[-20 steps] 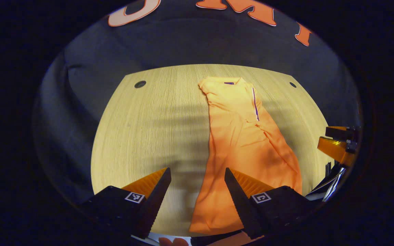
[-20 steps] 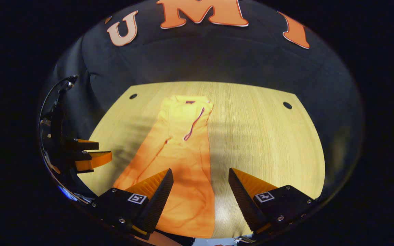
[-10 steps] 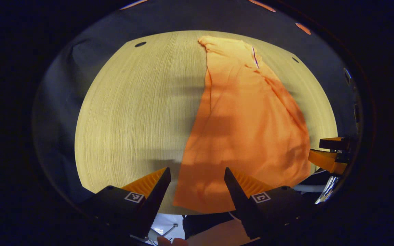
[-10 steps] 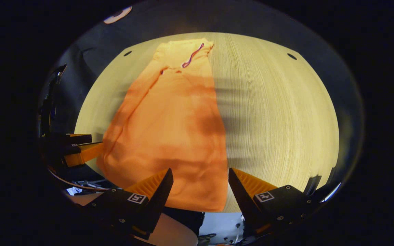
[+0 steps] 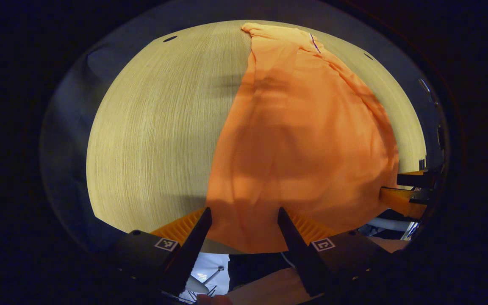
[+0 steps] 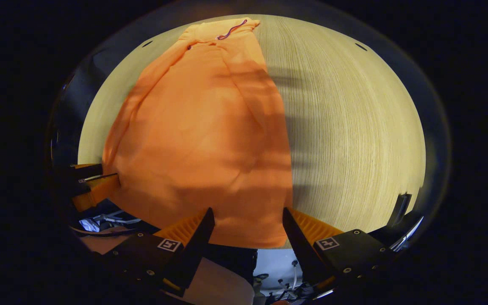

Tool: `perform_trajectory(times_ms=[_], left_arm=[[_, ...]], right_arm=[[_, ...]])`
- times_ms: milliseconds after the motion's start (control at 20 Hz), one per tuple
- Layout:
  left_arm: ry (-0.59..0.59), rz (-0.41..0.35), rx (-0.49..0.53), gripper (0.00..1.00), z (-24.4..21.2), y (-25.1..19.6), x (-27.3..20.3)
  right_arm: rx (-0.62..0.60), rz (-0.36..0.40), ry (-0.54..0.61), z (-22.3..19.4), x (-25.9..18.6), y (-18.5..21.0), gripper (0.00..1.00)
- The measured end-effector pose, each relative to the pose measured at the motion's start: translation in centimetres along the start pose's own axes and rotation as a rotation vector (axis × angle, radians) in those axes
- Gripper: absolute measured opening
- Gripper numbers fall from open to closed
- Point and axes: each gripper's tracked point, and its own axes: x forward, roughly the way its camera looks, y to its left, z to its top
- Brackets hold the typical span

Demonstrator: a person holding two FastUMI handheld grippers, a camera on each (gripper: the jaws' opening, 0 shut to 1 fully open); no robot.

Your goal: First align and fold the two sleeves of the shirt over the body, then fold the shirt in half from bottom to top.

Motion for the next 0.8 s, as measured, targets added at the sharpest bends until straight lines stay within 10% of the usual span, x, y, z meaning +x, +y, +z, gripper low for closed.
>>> perform_trajectory(times_ms=[600, 800], left_arm=[[-0.024, -0.013, -0.014, 0.96, 0.1, 0.1, -0.3], [-0.037, -0.036, 0.039, 0.51, 0.5, -1.4, -0.3]], right_arm=[[0.009, -0.028, 0.001, -0.3, -0.1, 0.3, 0.98], [0.028, -0.005, -0.005, -0.6, -0.2, 0.5, 0.48]])
